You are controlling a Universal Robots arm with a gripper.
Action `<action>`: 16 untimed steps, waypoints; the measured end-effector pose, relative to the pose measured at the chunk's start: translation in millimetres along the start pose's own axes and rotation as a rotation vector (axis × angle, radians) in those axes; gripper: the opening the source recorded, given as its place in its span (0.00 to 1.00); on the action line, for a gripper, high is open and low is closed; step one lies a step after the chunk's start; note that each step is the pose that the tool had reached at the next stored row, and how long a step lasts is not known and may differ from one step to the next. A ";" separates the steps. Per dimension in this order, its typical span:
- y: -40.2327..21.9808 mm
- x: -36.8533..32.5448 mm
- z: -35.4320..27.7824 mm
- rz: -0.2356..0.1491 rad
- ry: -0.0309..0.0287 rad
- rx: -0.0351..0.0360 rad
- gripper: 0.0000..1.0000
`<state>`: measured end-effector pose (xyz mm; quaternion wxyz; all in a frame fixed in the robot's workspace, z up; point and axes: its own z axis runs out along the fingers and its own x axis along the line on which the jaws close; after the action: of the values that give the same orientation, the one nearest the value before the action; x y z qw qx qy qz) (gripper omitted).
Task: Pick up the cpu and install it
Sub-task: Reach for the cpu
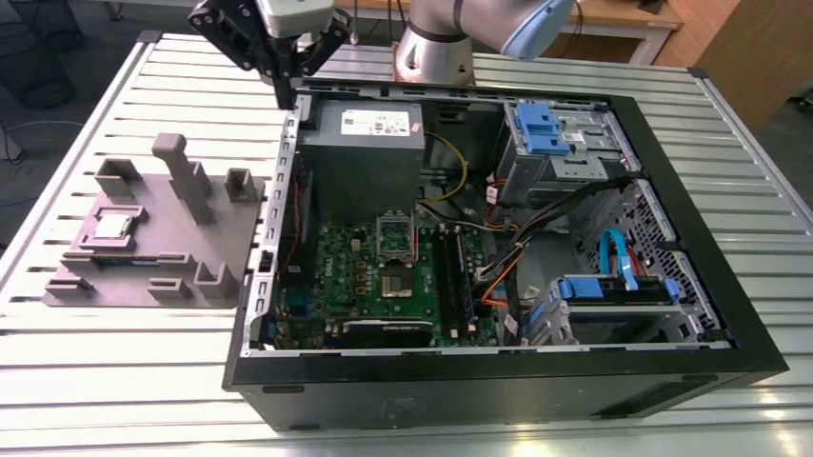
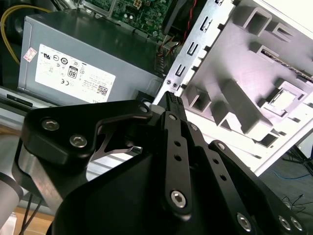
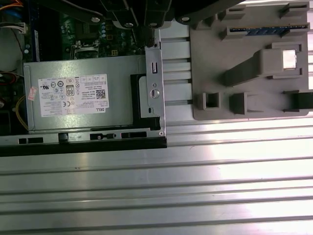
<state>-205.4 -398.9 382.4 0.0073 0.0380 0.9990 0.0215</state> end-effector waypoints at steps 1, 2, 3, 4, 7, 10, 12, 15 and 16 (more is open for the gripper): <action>0.0 0.2 0.1 0.000 0.0001 0.0000 0.11; 0.0 0.5 0.2 0.000 0.0002 0.0000 0.11; -0.1 0.7 0.2 0.000 0.0003 0.0000 0.11; -0.1 1.0 0.3 0.000 0.0004 0.0000 0.11; -0.1 1.7 0.4 0.000 0.0006 0.0000 0.11; -0.2 2.4 0.6 0.000 0.0008 0.0000 0.11; -0.2 2.9 0.7 0.000 0.0008 0.0000 0.11; -0.3 3.6 0.9 0.000 0.0010 0.0000 0.11; -0.4 4.0 0.9 0.000 0.0010 0.0000 0.11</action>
<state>-209.5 -398.9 381.4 0.0068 0.0380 0.9990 0.0215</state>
